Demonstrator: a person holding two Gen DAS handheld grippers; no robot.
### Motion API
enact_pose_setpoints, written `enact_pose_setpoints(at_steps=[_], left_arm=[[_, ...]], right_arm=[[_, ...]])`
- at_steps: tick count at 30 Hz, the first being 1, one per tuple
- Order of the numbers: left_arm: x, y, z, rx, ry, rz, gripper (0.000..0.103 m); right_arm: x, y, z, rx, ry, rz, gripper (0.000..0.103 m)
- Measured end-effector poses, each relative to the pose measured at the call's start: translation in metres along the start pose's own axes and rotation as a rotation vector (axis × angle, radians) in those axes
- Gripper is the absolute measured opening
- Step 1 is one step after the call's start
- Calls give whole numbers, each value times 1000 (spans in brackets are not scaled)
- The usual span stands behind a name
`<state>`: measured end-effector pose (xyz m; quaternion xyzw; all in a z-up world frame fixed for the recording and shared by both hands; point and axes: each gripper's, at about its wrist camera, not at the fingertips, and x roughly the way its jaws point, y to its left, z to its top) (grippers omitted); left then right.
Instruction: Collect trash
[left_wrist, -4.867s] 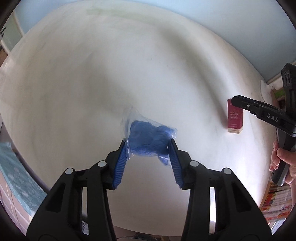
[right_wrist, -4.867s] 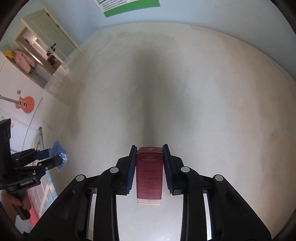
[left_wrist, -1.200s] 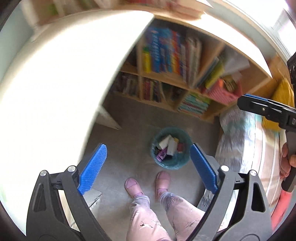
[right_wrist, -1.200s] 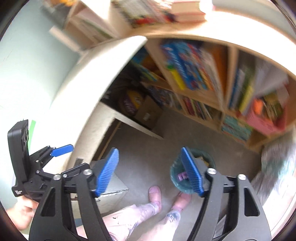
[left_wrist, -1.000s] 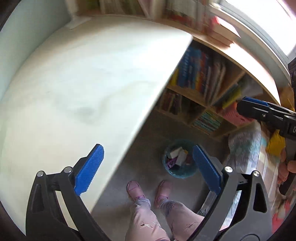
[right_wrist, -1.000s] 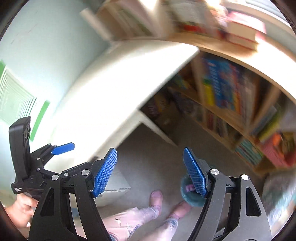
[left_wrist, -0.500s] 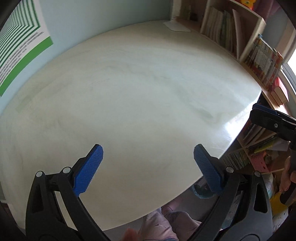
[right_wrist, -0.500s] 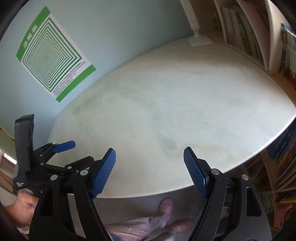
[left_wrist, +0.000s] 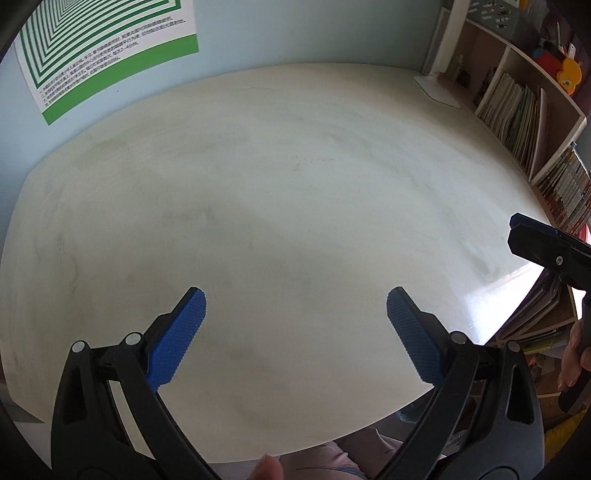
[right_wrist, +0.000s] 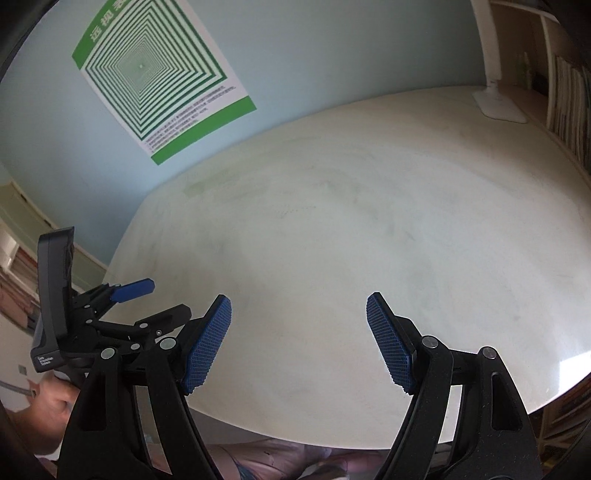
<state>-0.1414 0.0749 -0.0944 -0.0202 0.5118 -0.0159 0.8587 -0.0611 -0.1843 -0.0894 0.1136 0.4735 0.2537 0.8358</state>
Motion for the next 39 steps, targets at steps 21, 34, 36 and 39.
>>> enact_pose_setpoints(at_steps=[21, 34, 36, 39], left_arm=[[-4, 74, 3, -130, -43, 68, 96], [0, 88, 14, -152, -69, 83, 96], [1, 91, 15, -152, -69, 91, 96], [0, 95, 16, -149, -72, 100, 96]], right_arm=[[49, 52, 31, -120, 47, 80, 76], [51, 51, 48, -128, 37, 87, 76], [51, 51, 49, -129, 35, 86, 76], [55, 56, 53, -133, 35, 89, 76]])
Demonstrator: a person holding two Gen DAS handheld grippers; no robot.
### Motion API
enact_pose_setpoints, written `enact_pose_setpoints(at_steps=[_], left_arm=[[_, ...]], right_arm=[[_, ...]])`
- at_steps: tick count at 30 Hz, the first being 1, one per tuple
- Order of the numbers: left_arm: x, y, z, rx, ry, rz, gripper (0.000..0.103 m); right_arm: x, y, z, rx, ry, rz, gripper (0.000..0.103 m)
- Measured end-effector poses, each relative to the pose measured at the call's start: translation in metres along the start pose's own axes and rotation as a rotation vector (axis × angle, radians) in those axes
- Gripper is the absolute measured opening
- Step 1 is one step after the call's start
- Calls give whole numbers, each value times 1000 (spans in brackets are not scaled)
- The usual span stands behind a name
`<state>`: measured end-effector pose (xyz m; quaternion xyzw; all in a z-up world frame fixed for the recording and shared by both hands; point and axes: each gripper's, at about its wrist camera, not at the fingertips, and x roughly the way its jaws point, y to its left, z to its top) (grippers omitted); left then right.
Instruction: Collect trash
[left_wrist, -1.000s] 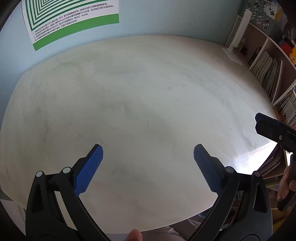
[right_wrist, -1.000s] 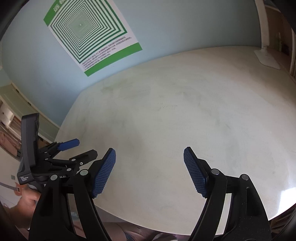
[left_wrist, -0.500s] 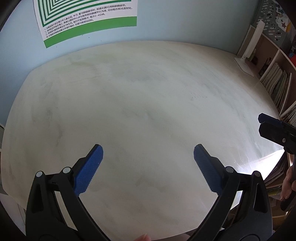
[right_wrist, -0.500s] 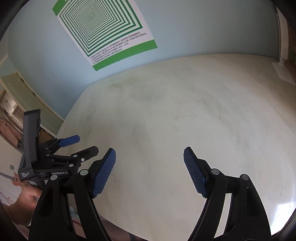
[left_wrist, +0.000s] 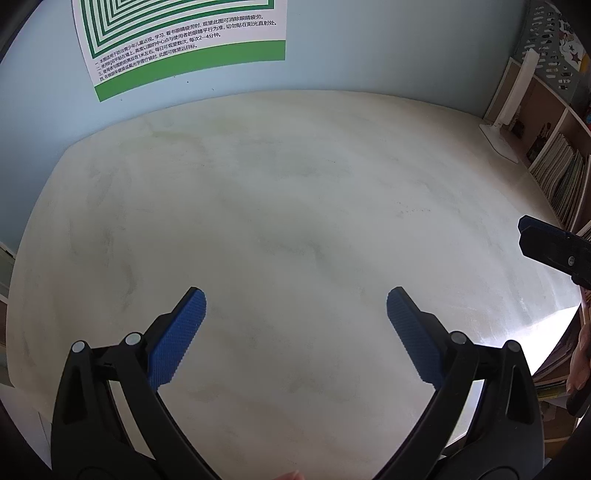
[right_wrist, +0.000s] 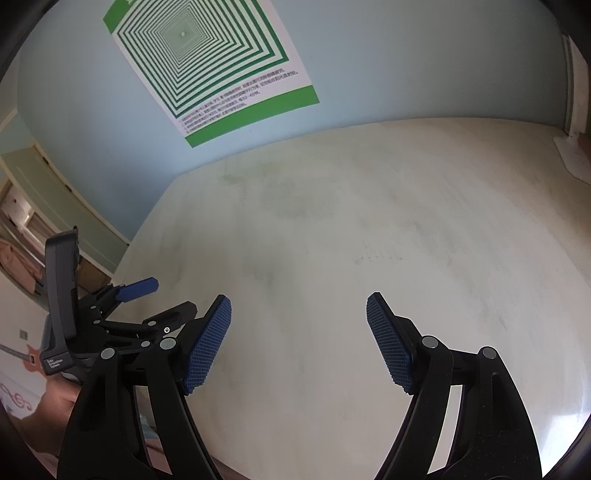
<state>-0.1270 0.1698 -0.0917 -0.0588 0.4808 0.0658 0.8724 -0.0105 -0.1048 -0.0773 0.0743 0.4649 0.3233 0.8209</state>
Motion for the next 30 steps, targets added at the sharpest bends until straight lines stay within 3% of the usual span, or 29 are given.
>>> enact_pose_setpoints(at_steps=[30], left_arm=[[13, 15, 11, 15, 13, 3, 96]], right_arm=[[4, -6, 8, 29, -6, -25, 76]])
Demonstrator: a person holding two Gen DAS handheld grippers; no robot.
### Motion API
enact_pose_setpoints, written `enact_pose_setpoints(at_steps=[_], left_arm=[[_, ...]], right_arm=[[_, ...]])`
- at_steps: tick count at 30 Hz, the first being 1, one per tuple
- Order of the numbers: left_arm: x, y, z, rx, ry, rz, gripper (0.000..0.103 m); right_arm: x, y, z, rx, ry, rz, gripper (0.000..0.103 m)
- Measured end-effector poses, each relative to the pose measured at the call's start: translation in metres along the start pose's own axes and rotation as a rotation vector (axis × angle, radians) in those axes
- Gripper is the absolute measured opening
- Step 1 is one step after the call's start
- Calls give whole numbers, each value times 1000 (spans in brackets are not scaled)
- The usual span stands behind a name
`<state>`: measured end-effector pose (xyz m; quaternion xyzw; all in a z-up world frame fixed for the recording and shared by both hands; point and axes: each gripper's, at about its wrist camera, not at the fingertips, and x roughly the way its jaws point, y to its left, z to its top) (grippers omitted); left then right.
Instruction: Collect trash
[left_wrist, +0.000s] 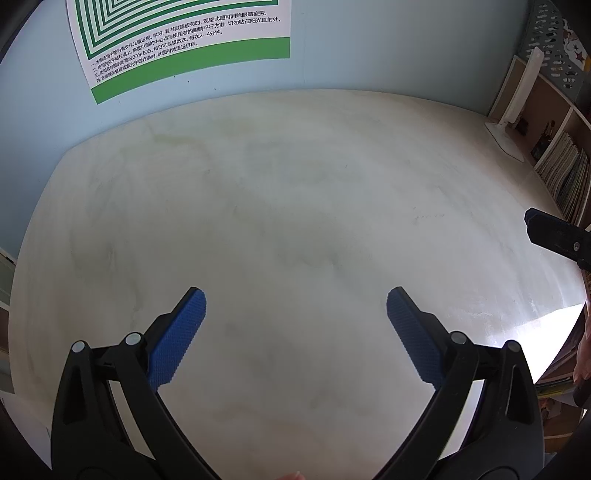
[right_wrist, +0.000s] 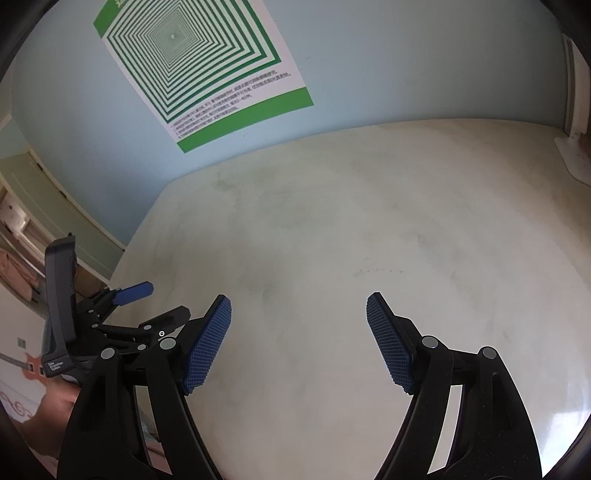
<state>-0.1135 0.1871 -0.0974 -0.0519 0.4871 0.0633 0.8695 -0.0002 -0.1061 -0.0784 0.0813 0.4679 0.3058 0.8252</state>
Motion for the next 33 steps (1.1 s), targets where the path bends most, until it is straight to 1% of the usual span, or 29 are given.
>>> enact_pose_setpoints(at_steps=[24, 29, 33], left_arm=[[6, 9, 2, -16, 14, 4, 96], [9, 10, 2, -17, 30, 21, 96], [12, 14, 1, -32, 38, -4, 96]], right_arm=[[10, 2, 6, -9, 23, -3, 76], [12, 1, 6, -4, 28, -6, 76], [13, 1, 7, -4, 29, -8, 76]])
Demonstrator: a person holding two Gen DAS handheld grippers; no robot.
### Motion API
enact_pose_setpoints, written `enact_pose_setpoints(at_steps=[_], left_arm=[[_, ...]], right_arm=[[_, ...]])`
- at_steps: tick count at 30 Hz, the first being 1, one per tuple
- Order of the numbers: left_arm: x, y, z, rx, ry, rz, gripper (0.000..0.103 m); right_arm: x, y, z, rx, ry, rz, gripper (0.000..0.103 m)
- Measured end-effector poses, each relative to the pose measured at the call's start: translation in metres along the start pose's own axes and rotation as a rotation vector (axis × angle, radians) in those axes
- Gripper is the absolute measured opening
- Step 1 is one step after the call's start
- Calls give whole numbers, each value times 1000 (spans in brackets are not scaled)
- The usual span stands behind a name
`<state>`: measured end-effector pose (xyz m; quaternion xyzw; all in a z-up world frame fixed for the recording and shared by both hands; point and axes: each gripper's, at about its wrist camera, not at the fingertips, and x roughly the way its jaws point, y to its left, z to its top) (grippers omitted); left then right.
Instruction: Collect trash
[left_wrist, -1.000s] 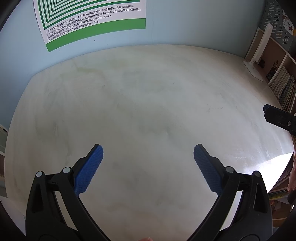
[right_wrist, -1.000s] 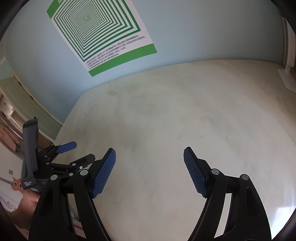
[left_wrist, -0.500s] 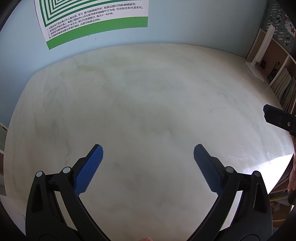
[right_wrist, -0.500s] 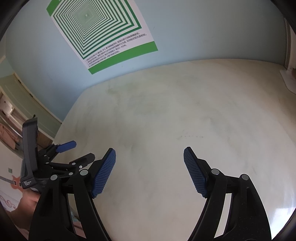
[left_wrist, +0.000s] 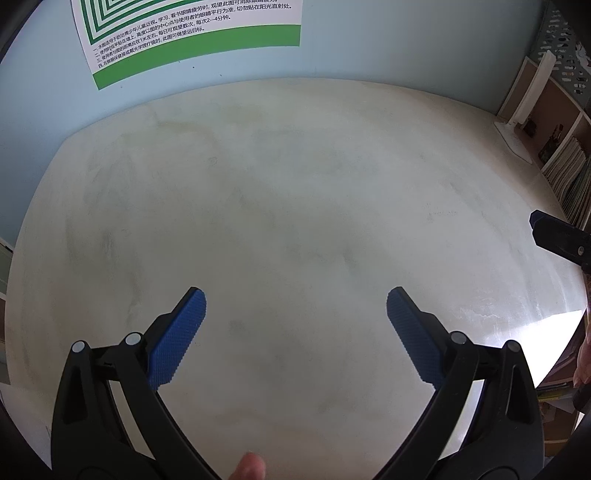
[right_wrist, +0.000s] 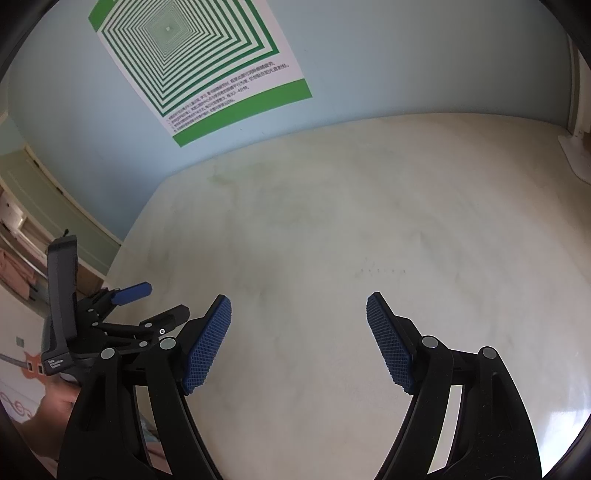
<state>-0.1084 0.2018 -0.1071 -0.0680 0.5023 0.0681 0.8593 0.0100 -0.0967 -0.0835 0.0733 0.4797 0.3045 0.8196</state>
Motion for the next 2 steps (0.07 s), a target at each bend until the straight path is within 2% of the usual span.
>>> enact_pose_setpoints(at_steps=[2], left_arm=[[1, 1, 0, 1, 5, 5, 96]], right_arm=[[1, 0, 0, 1, 1, 1, 76]])
